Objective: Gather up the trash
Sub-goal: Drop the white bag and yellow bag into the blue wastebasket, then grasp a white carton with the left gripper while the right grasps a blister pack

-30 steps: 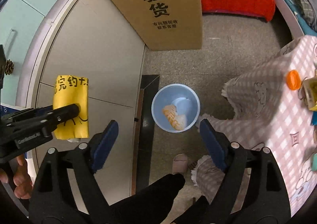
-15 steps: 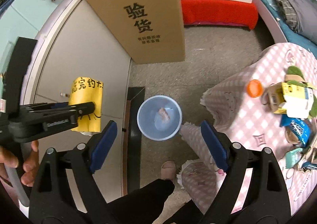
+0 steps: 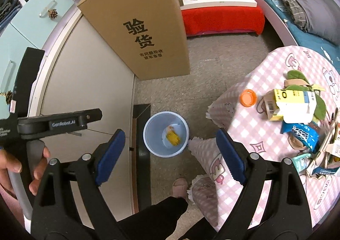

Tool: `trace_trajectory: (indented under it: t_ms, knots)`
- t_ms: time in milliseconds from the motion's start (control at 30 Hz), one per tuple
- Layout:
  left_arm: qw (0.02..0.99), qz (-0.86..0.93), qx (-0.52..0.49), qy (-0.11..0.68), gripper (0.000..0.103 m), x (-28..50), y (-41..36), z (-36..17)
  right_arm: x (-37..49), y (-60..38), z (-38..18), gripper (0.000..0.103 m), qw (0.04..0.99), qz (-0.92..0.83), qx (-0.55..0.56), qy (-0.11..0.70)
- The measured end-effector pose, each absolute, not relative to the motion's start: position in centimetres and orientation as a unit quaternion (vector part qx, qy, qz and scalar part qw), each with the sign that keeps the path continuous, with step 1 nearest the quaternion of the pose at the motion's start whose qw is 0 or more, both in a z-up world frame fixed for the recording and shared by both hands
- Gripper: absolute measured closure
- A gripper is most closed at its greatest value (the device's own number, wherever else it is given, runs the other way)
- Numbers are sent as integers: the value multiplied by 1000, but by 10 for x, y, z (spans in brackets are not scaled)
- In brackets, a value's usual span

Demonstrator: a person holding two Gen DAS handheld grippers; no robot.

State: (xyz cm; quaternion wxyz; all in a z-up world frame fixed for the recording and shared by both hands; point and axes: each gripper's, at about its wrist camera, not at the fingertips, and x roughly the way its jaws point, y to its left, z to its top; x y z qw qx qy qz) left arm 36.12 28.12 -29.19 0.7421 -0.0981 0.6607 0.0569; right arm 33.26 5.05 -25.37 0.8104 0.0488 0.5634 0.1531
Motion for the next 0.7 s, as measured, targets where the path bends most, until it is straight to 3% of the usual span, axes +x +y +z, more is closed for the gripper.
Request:
trace_trajectory:
  t_ms: [400, 700]
  knots:
    - [769, -40, -77, 634, 22, 353, 187, -248, 315, -29, -212, 17, 850, 70, 75, 517]
    - [768, -92, -55, 632, 21, 354, 83, -242, 290, -180, -189, 17, 866, -66, 122, 480]
